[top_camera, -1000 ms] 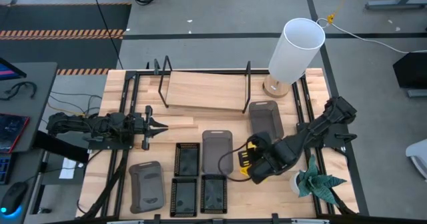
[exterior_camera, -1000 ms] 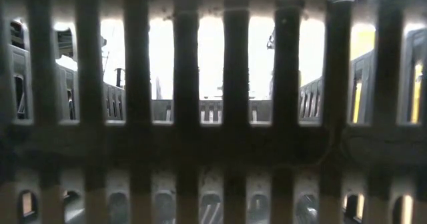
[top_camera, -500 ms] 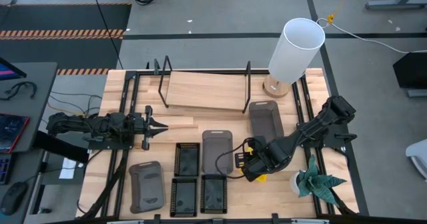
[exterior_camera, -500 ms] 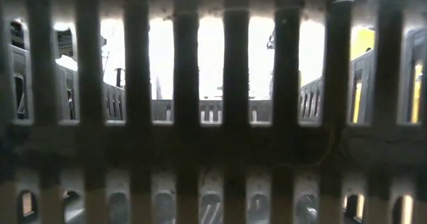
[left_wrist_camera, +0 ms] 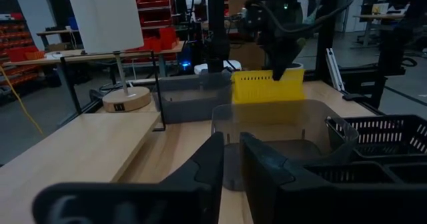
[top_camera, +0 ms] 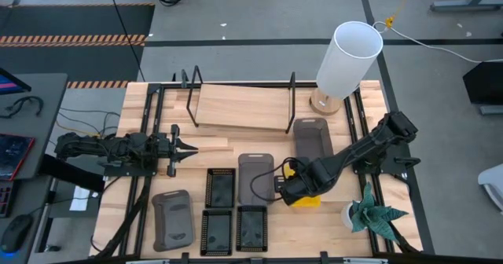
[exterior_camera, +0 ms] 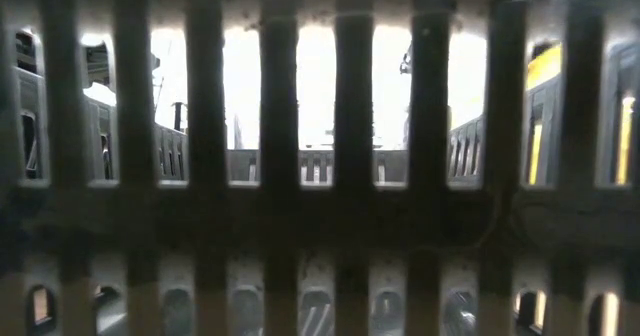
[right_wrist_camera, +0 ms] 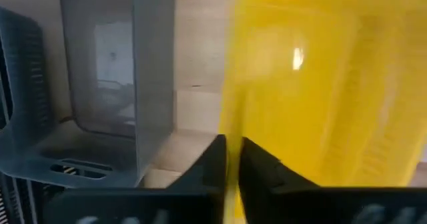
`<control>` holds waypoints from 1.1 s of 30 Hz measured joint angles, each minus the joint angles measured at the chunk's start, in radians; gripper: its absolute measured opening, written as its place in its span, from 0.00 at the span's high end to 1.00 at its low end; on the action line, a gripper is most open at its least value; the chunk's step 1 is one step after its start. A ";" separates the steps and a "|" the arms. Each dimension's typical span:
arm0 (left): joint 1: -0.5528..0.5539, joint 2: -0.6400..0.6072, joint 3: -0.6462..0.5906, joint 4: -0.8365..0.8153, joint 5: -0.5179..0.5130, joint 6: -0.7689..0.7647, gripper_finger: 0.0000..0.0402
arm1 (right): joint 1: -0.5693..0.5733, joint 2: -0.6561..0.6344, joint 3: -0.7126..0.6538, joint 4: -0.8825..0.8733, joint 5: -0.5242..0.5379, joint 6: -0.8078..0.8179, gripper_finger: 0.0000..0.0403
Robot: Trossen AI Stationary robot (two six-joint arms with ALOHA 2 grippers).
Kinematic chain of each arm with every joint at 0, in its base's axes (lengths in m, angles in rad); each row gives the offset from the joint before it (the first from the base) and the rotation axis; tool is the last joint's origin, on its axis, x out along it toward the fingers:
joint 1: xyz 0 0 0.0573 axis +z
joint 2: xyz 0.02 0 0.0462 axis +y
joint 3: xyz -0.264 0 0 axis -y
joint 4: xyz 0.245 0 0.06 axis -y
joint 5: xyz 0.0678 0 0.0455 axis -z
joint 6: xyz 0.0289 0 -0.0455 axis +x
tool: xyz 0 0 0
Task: Stack baskets on shelf by color
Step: Stack the top yellow bin on top of the other stacked yellow bins
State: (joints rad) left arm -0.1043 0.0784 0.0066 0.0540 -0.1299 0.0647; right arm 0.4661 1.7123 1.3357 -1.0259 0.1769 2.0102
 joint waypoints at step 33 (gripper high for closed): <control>0.000 0.000 0.000 0.000 0.000 0.000 0.85 | -0.066 -0.005 0.102 -0.211 -0.145 -0.120 0.97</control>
State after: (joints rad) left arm -0.1043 0.0784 0.0067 0.0544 -0.1303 0.0647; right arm 0.4006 1.7069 1.4380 -1.2373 0.0316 1.8899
